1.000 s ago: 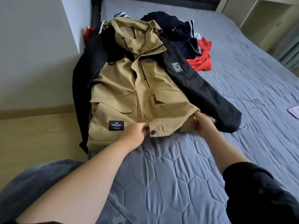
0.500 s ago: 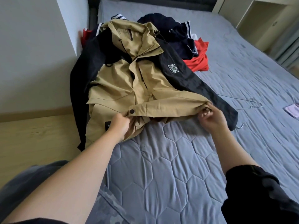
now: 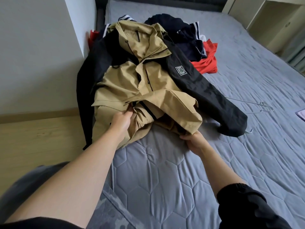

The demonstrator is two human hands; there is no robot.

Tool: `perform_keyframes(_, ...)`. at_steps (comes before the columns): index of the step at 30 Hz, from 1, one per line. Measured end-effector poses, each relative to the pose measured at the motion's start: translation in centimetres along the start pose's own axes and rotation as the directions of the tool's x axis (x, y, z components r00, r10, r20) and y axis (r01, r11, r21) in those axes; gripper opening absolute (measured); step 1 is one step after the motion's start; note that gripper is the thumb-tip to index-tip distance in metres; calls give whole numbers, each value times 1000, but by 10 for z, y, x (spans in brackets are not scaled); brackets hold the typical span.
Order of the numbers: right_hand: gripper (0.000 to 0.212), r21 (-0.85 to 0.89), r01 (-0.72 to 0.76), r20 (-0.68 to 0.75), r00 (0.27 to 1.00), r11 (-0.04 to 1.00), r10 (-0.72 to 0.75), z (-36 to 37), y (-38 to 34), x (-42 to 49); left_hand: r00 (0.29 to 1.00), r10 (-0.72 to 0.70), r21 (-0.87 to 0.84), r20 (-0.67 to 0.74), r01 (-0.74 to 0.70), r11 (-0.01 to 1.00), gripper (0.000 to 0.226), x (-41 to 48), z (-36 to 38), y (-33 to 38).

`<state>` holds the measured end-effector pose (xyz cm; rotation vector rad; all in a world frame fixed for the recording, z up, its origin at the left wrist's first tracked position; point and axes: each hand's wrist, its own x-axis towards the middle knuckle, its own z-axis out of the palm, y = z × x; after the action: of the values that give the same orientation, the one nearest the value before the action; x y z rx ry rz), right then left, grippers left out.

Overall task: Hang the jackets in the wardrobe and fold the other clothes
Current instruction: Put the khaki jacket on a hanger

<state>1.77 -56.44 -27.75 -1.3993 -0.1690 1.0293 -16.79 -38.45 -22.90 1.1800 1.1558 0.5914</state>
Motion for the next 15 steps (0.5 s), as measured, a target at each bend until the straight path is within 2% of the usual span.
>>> perform_keyframes(2,53,35,37,-16,999,999,-37,0,-6,3,1000,5,12,-3,-5,1000,26,0,0,0)
perform_keyframes(5,38,95,95,-126,989,991,-83,1,-25,5,998,58,90,-11,-57,994,28,0,0,0)
perform_keyframes(7,37,165,154,-119,984,974,-136,2,-43,2,988,151,262,-12,-143,955,31,-1,-2,2)
perform_keyframes(9,27,313,181,-126,981,932,-148,-5,-64,0,972,237,395,-8,-214,893,29,-4,-3,5)
perform_keyframes(10,22,429,179,-160,980,885,-121,-11,-72,0,967,255,419,-2,-231,878,28,-4,-3,6)
perform_keyframes(12,17,695,175,-236,972,697,-9,-24,-77,1,966,260,425,12,-240,873,29,-5,-3,7)
perform_keyframes(13,17,781,198,-258,966,593,18,-27,-74,2,967,255,418,18,-239,877,30,-6,-3,8)
perform_keyframes(15,24,846,227,-272,962,483,25,-22,-58,-1,967,255,398,19,-241,885,32,-5,-3,8)
